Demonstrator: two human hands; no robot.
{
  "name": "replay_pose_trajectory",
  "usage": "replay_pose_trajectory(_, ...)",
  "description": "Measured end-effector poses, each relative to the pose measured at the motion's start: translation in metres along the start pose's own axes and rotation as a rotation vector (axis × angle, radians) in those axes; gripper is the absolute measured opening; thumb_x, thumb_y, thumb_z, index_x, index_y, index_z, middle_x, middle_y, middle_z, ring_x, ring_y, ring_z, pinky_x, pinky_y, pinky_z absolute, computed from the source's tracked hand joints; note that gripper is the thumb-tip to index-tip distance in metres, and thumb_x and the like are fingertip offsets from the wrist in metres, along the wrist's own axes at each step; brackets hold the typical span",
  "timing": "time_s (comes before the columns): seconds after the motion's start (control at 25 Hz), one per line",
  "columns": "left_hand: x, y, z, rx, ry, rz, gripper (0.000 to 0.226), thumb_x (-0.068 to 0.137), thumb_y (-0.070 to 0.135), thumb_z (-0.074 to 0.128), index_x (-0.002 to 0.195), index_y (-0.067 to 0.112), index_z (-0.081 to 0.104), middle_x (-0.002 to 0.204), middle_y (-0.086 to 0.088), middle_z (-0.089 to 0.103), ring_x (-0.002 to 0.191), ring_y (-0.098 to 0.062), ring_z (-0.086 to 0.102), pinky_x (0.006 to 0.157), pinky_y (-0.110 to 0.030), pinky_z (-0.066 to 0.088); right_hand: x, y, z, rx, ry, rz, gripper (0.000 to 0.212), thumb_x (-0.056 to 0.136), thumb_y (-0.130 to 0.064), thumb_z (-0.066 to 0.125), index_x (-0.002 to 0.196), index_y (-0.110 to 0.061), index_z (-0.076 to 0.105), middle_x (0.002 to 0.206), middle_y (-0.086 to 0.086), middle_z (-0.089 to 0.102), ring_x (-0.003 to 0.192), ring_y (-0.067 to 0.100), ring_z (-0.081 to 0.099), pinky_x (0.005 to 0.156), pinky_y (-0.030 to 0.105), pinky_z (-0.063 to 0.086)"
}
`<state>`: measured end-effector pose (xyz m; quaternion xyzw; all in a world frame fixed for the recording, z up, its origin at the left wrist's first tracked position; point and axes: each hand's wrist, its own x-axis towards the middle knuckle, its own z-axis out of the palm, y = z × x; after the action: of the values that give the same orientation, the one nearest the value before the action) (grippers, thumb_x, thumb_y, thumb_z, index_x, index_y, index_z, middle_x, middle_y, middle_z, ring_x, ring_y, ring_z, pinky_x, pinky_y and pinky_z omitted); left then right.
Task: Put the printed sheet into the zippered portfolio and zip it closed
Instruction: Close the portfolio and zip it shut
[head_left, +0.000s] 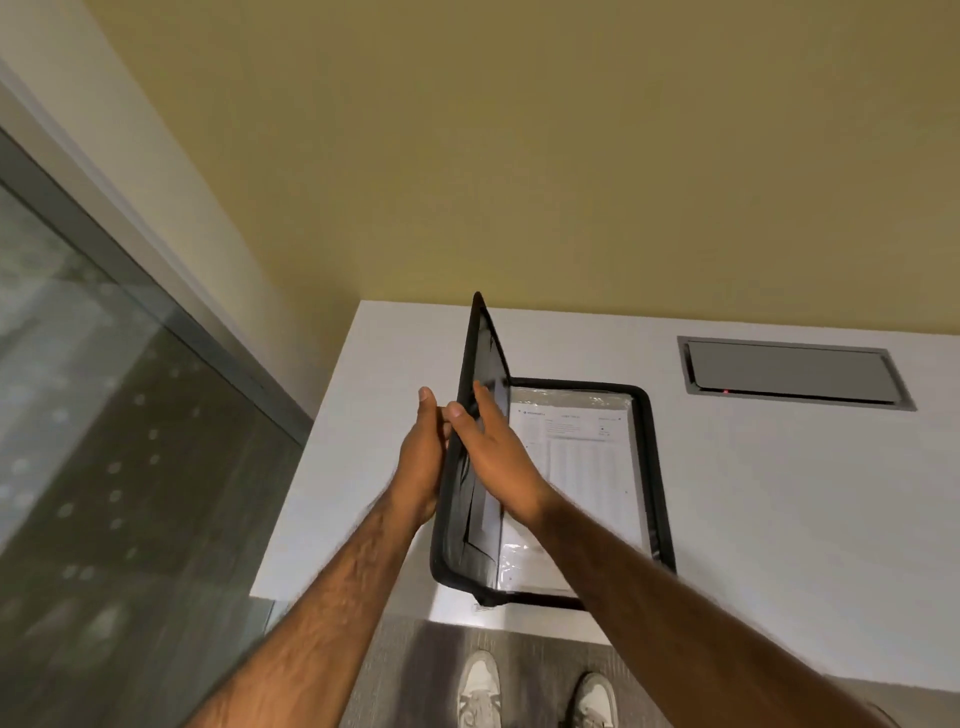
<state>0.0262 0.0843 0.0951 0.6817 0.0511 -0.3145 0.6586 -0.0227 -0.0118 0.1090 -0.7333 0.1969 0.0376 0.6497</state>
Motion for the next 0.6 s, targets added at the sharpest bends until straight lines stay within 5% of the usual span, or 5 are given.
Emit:
replay_pose_trajectory(0.24, -0.008, -0.039, 0.082, 0.109, -0.124, 0.103, 0.064, 0.102, 0.062, 0.018, 0.154, 0.029, 0.034, 0.154, 0.012, 0.038, 0.136, 0.006, 0.036, 0.113, -0.016, 0.026, -0.031, 0.005, -0.066, 0.149, 0.052, 0.014, 0.035, 0.103, -0.045, 0.038, 0.138, -0.047, 0.033, 0.122, -0.042, 0.045, 0.104, -0.035, 0.040, 0.093, -0.003, 0.029)
replay_pose_trajectory(0.32, -0.006, -0.059, 0.101, 0.175, -0.151, 0.151, 0.058, 0.103, 0.060, 0.019, 0.153, 0.035, 0.032, 0.154, 0.016, 0.034, 0.131, 0.017, 0.037, 0.108, -0.007, 0.028, -0.038, 0.013, -0.087, 0.158, 0.077, 0.055, 0.030, 0.104, -0.045, 0.037, 0.133, -0.042, 0.040, 0.121, -0.036, 0.051, 0.109, -0.026, 0.047, 0.092, 0.003, 0.035)
replay_pose_trajectory(0.48, 0.010, -0.107, 0.128, 0.414, -0.114, 0.226, 0.072, 0.090, 0.080, 0.018, 0.154, 0.047, 0.011, 0.167, 0.013, 0.006, 0.153, -0.007, 0.009, 0.126, -0.045, 0.015, -0.043, 0.039, -0.129, 0.101, 0.117, 0.177, 0.049, 0.103, -0.046, 0.037, 0.148, -0.027, 0.033, 0.128, -0.019, 0.042, 0.120, 0.002, 0.041, 0.094, 0.020, 0.031)
replay_pose_trajectory(0.6, 0.015, -0.132, 0.137, 0.742, -0.055, 0.279, 0.074, 0.094, 0.073, 0.017, 0.158, 0.037, 0.001, 0.167, 0.009, -0.005, 0.154, -0.013, -0.005, 0.126, -0.047, 0.004, -0.043, 0.071, -0.162, -0.004, 0.160, 0.244, 0.047, 0.102, -0.043, 0.044, 0.145, -0.025, 0.039, 0.136, -0.010, 0.050, 0.123, 0.011, 0.050, 0.090, 0.017, 0.039)
